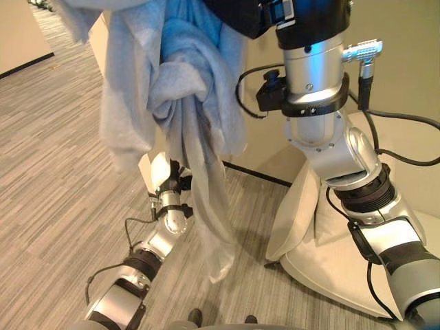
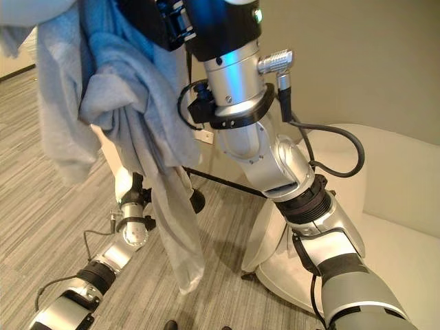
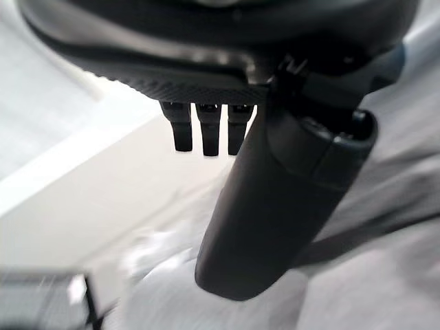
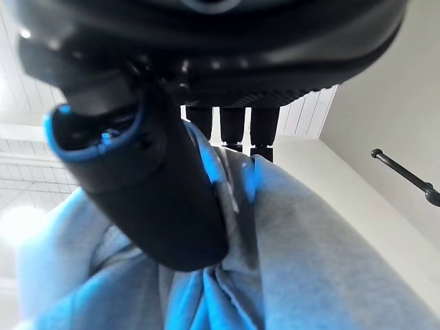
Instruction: Hang the clothes on the sofa on the clothes rack.
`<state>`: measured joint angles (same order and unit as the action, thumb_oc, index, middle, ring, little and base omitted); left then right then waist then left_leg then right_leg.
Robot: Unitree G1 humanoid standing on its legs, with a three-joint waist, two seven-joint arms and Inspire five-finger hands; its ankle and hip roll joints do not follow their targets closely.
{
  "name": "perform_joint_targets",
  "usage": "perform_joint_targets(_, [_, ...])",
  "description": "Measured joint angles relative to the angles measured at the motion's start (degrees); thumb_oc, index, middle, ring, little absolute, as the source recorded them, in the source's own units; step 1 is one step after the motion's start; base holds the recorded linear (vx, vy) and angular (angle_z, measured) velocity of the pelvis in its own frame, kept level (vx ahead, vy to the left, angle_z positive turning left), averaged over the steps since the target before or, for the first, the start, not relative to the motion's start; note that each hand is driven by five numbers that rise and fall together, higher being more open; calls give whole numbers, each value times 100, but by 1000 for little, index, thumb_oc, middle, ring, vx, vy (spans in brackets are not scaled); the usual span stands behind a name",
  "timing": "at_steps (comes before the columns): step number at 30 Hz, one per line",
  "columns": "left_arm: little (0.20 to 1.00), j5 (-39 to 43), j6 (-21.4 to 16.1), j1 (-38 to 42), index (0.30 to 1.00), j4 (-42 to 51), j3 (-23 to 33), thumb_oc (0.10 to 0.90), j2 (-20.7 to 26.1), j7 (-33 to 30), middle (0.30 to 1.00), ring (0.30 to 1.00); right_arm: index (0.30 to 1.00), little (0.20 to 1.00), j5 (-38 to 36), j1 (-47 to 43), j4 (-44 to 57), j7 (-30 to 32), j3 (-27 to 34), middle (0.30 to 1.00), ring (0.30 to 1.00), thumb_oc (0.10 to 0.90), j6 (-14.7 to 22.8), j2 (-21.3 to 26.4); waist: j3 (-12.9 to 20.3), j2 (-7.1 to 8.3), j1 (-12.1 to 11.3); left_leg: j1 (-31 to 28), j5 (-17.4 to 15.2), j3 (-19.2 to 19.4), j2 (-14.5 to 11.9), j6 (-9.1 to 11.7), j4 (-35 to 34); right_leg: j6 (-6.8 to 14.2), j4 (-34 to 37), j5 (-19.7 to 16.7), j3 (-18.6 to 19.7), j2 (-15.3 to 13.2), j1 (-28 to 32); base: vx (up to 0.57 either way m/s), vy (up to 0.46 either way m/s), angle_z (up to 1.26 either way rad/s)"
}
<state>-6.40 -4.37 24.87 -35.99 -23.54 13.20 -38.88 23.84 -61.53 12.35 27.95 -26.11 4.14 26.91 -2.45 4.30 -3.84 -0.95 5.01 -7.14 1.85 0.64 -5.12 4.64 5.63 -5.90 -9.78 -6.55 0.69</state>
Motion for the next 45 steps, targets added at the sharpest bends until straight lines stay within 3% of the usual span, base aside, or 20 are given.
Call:
perform_joint_targets(5, [300,638,-22,-4,300,172,97,400,-120,12,300,300,300,300,-5,82,147,10,34,300,300,400,-9,116,0,-1,141,-31,-20,131,-16,-25,0,12,0,-10,133,11,-24,-5,-29,-13])
perform_joint_targets(7, [300,889,-51,-184,300,646,341,400,-140,72,300,300,300,300,-3,437,309,12,217,300,300,400,21,434,5,6,140,-41,-34,138,-24,-30,-2,11,0,-9,140,21,-18,-10,-63,-4])
perform_joint_targets(11, [300,1095,-93,-432,300,1080,857,400,-125,74,300,300,300,300,-3,894,315,12,418,300,300,400,-116,541,6,-24,120,-56,-39,141,-59,-28,-2,7,0,-7,143,59,-5,-8,-54,-1])
perform_joint_targets(17, [300,1143,-279,-1562,300,2098,1667,400,173,418,300,300,300,300,14,1631,293,-91,1019,300,300,400,-273,959,-11,-147,0,-55,-40,32,-97,-22,-2,-27,-1,21,27,94,47,-12,-90,9])
perform_joint_targets(21, [300,1306,-453,-2840,300,2888,2146,400,319,903,300,300,300,300,22,2466,307,-176,1767,300,300,400,-235,1188,-47,-253,-149,-61,-46,-118,-89,-15,-2,-76,1,67,-118,91,112,-2,-62,19])
perform_joint_targets(23, [300,1531,-447,-3131,300,2894,2380,400,318,961,300,300,300,300,2,2673,133,-250,1883,300,300,400,-371,1278,-111,-377,-263,-37,-42,-212,-88,-5,-1,-86,0,75,-217,92,139,13,-24,26])
perform_joint_targets(26, [300,2215,-573,-3625,300,3350,2822,400,251,1224,300,300,300,300,-237,3509,71,-521,2106,300,300,400,-265,1268,-193,-505,-510,101,-34,-460,-86,-15,3,-90,1,128,-452,77,131,0,52,38])
perform_joint_targets(31, [300,2381,-661,-3590,300,3673,3105,400,224,1330,300,300,300,300,-403,5084,47,-889,2393,300,300,400,-164,1270,-310,-490,-841,457,74,-884,-79,116,75,-135,-26,171,-903,116,37,-30,86,45])
perform_joint_targets(33, [300,2131,-664,-3229,300,3621,2993,400,267,1270,300,300,300,300,-405,5558,15,-896,2656,300,300,400,-159,1263,-450,-474,-799,654,153,-1224,-63,163,66,-130,-30,210,-1345,88,31,43,324,96])
perform_joint_targets(34, [300,2119,-664,-3163,300,3623,2989,400,270,1254,300,300,300,300,-404,5592,12,-896,2685,300,300,400,-158,1261,-506,-471,-800,660,166,-1248,-68,161,44,-132,-32,209,-1388,85,24,130,425,68])
perform_joint_targets(36, [300,1535,-657,-3075,300,3639,2912,400,331,1064,300,300,300,300,-249,5698,4,-907,2787,300,300,400,-101,1096,-629,-450,-741,766,167,-686,-164,95,63,-123,-34,228,-1465,48,1,291,585,25])
perform_joint_targets(38, [300,1040,-587,-3039,300,3644,2880,400,397,994,300,300,300,300,-90,5895,68,-910,3027,300,300,400,-20,791,-655,-388,-672,731,111,-428,-85,-17,89,-80,-35,245,-1427,-75,10,294,563,0])
perform_joint_targets(39, [300,1040,-587,-3039,300,3644,2880,400,397,994,300,300,300,300,-90,5895,68,-910,3027,300,300,400,-20,791,-655,-388,-672,731,111,-428,-85,-17,89,-80,-35,245,-1427,-75,10,262,551,-16])
perform_joint_targets(41, [300,276,-528,-2908,300,3691,2904,400,699,881,300,300,300,300,365,6260,174,-904,3470,300,300,400,-62,515,-657,-359,-367,519,11,-179,135,-219,27,-38,-195,285,-1190,-359,54,233,514,-32])
perform_joint_targets(42, [300,142,-527,-2895,300,3703,2938,400,763,867,300,300,300,300,497,6281,189,-898,3532,300,300,400,-86,450,-658,-357,-362,494,83,-138,139,-214,18,-38,-217,285,-1134,-380,57,218,503,-39])
perform_joint_targets(43, [300,10,-522,-2830,300,3795,3010,400,850,822,300,300,300,300,580,6341,234,-862,3595,300,300,400,-182,413,-674,-320,-224,398,-90,12,249,-340,41,13,-324,225,-979,-443,21,288,650,-39])
perform_joint_targets(45, [300,-235,-512,-2711,300,3805,3054,400,942,696,300,300,300,300,946,6378,256,-770,3697,300,300,400,-327,104,-700,-380,-142,258,-72,111,192,-383,135,-102,-977,383,-941,-581,-155,124,325,-32])
